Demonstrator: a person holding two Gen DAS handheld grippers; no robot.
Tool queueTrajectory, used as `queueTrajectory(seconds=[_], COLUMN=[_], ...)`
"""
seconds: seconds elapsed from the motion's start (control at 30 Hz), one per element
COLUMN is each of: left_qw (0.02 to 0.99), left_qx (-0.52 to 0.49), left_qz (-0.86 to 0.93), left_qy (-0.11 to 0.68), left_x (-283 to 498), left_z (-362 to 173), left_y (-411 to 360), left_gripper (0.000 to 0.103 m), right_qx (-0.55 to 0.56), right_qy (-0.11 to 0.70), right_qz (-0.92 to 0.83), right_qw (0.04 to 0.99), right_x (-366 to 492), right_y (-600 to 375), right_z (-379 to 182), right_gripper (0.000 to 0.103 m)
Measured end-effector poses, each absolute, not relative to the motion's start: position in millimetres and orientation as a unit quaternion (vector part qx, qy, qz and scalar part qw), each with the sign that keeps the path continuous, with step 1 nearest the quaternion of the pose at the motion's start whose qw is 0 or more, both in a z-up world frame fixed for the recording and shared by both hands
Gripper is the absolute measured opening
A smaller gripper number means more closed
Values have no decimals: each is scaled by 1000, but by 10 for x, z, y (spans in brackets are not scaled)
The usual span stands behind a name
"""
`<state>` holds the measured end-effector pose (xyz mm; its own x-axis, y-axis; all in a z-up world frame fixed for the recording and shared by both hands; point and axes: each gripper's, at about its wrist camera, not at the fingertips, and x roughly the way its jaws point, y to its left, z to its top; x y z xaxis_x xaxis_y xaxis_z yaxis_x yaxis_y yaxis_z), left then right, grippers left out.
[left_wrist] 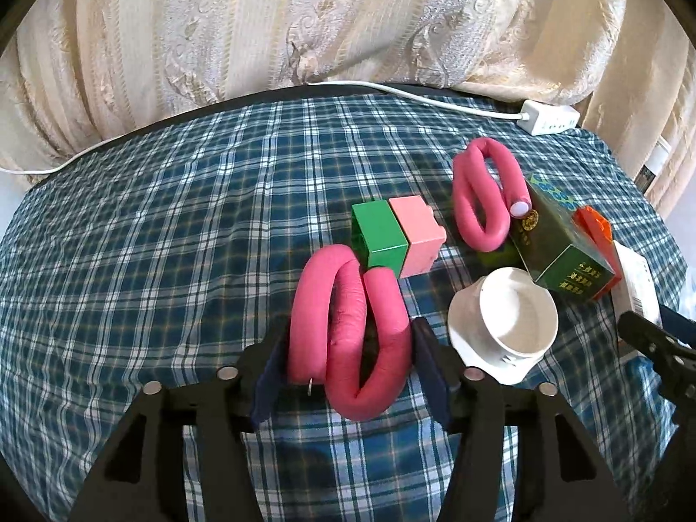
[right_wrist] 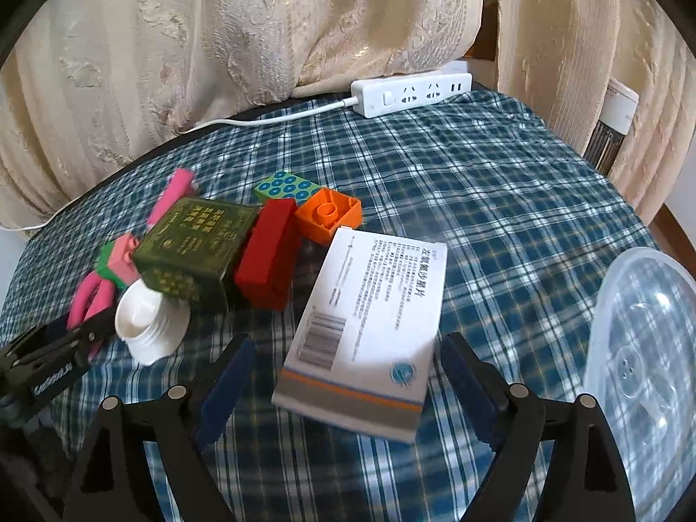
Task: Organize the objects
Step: 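Lift the curler and the medicine box and carry both toward the clear plastic bowl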
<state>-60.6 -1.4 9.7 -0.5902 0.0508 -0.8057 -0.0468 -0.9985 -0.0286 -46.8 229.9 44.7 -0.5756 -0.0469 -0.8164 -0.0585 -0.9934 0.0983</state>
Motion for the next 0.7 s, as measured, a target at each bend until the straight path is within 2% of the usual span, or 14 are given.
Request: queueTrajectory(seconds=[0.2, 0.27, 0.37, 0.7], left_qw=[29, 32, 34, 37], left_qx=[-449, -448, -448, -429], left_qz=[893, 893, 893, 902], left_qy=[4, 4, 8, 4], left_x=[-621, -615, -597, -410], left_z=[88, 95, 106, 280], left_y=[-12, -8, 9, 48], left_gripper=[60, 51, 50, 50], right_qx=[-462, -459, -455, -430], right_qy=[51, 36, 31, 52], right_qz=[885, 887, 889, 901], right_qw=[14, 23, 25, 12], right_x=[-543, -536, -512, -280], right_y=[2295, 2275, 2276, 2355], right_z=[384, 386, 390, 571], right_gripper=[88, 75, 72, 70])
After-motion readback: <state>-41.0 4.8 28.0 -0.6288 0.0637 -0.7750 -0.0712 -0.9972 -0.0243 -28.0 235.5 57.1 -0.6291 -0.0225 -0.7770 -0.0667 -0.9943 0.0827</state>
